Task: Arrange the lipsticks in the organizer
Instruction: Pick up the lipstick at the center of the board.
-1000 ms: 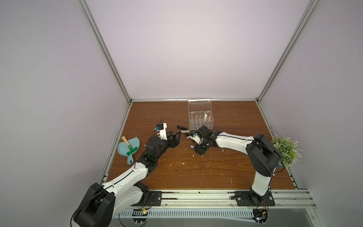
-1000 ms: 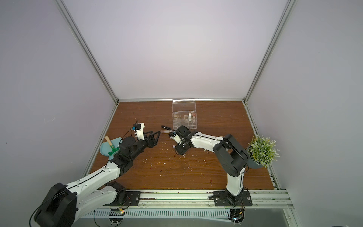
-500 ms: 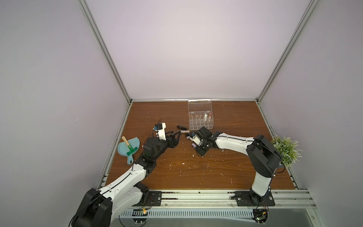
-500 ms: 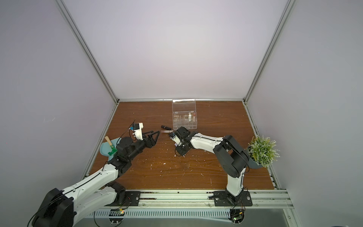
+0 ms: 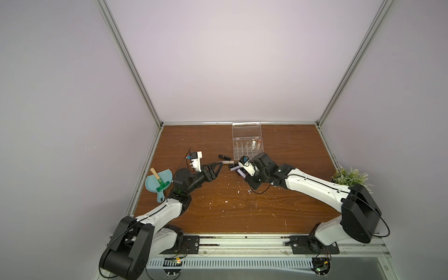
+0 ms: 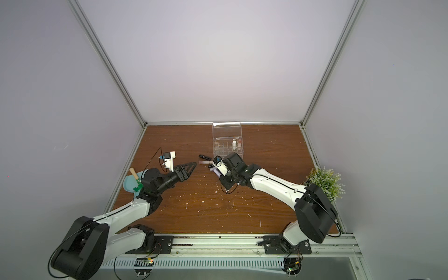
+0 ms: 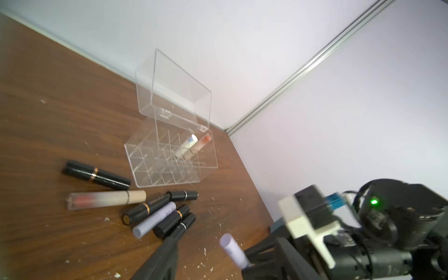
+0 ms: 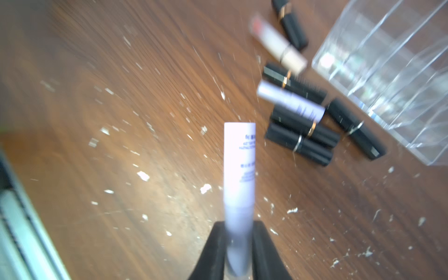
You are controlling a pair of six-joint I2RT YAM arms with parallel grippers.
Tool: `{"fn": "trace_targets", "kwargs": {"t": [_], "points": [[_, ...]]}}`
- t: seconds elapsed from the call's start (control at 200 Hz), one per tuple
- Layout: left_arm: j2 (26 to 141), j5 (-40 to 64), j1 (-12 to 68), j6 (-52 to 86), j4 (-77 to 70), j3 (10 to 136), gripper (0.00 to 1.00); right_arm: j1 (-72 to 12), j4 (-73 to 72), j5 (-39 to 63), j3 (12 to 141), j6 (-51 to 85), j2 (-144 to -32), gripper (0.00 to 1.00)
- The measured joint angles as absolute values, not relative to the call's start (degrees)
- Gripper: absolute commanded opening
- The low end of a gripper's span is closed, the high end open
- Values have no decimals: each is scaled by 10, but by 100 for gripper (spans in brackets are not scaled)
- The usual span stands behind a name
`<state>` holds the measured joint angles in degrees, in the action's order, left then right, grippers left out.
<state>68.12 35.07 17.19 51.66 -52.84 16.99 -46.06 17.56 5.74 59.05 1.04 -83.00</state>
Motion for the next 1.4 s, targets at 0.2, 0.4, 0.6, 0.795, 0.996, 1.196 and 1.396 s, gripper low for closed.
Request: {"fn": "trace_targets", "kwargs": {"t": [0.2, 0.4, 0.6, 0.795, 0.996, 1.196, 1.396], "points": [[692, 414, 183, 540, -564, 187, 71, -461, 130, 130, 583, 30, -783, 19], [692, 437, 211, 542, -586, 206, 67, -461, 110, 184, 583, 48, -789, 19], [707, 443, 219, 540, -589, 206, 66, -464, 101, 207, 585, 58, -790, 18], [719, 443, 222, 536, -589, 206, 57, -466, 100, 215, 585, 61, -790, 18], [720, 447, 224, 533, -591, 206, 31, -468, 95, 215, 589, 63, -803, 18], [719, 448, 225, 536, -592, 206, 30, -468, 103, 213, 599, 63, -808, 17], [723, 463, 225, 540, -592, 208, 42, -468, 103, 210, 606, 62, -808, 17]]}}
